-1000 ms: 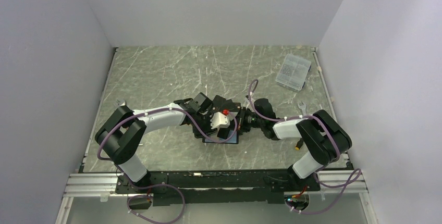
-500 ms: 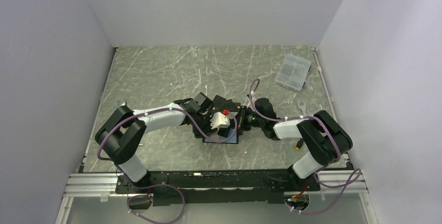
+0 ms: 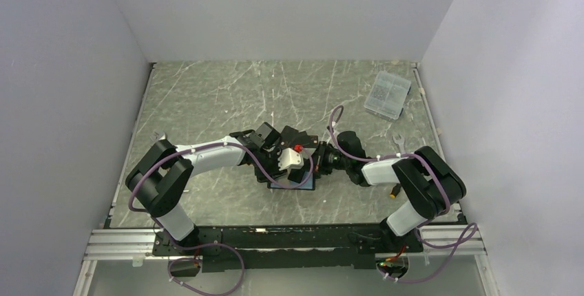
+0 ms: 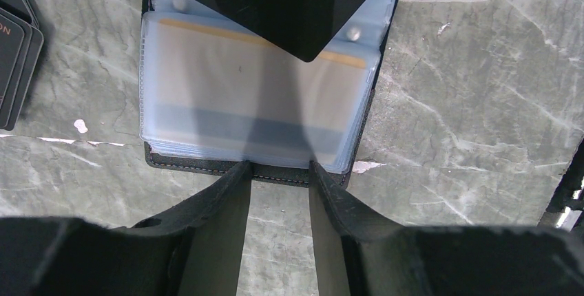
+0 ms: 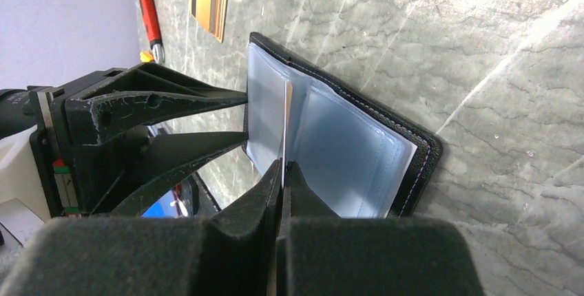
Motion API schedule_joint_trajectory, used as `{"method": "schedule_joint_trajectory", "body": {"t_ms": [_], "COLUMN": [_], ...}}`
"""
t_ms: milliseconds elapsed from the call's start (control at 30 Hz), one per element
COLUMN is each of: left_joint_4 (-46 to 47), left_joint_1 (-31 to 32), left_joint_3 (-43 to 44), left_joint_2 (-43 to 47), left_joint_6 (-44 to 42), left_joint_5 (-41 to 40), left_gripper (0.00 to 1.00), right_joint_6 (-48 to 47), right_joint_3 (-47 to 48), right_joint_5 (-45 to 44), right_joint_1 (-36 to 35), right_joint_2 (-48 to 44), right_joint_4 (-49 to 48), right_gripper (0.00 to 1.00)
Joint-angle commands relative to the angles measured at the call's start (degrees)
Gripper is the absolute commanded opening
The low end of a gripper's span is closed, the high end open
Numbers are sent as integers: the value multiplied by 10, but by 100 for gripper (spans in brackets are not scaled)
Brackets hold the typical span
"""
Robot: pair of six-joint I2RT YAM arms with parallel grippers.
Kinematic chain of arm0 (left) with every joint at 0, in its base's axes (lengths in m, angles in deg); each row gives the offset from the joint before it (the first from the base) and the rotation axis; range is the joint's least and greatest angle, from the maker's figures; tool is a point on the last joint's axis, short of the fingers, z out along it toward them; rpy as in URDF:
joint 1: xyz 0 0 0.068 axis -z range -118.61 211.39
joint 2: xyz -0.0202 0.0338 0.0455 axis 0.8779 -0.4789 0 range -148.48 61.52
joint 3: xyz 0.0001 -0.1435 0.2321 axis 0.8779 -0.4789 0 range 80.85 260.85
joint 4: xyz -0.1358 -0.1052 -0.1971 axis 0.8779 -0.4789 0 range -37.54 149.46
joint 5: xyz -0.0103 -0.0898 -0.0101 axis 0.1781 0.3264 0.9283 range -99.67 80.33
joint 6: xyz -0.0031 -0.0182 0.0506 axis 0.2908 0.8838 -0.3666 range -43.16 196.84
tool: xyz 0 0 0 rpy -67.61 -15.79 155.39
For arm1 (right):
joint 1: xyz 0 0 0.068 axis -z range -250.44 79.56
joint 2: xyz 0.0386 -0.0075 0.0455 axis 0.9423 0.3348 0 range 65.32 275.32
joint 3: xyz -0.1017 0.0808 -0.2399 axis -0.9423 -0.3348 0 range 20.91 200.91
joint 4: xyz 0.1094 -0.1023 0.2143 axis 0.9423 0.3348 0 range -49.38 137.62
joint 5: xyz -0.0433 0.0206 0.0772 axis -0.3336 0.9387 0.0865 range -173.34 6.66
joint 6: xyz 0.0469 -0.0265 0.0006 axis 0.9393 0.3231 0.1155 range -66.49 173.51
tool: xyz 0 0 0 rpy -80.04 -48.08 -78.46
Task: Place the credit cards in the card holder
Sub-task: Insert the credit card into the card holder.
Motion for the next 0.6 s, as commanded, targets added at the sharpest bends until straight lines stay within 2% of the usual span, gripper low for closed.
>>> {"method": "schedule_joint_trajectory", "body": {"t_ms": [0,567], "left_joint_4": [-20,-23], "left_joint_1": [2,1], "left_joint_3": [-14,-10], "left_joint_2": [3,4], "left_joint_6": [-8,-8], "left_joint_5": [-10,-8], "left_gripper": [41,40], "right_joint_6": [-14,-15], "right_joint_3": [-7,-8], "right_joint_5": [-6,-2], "right_joint_1": [2,3], "right_joint_2": [-14,-20], "right_joint_4": [-20,-17], "right_gripper": [0,0]}}
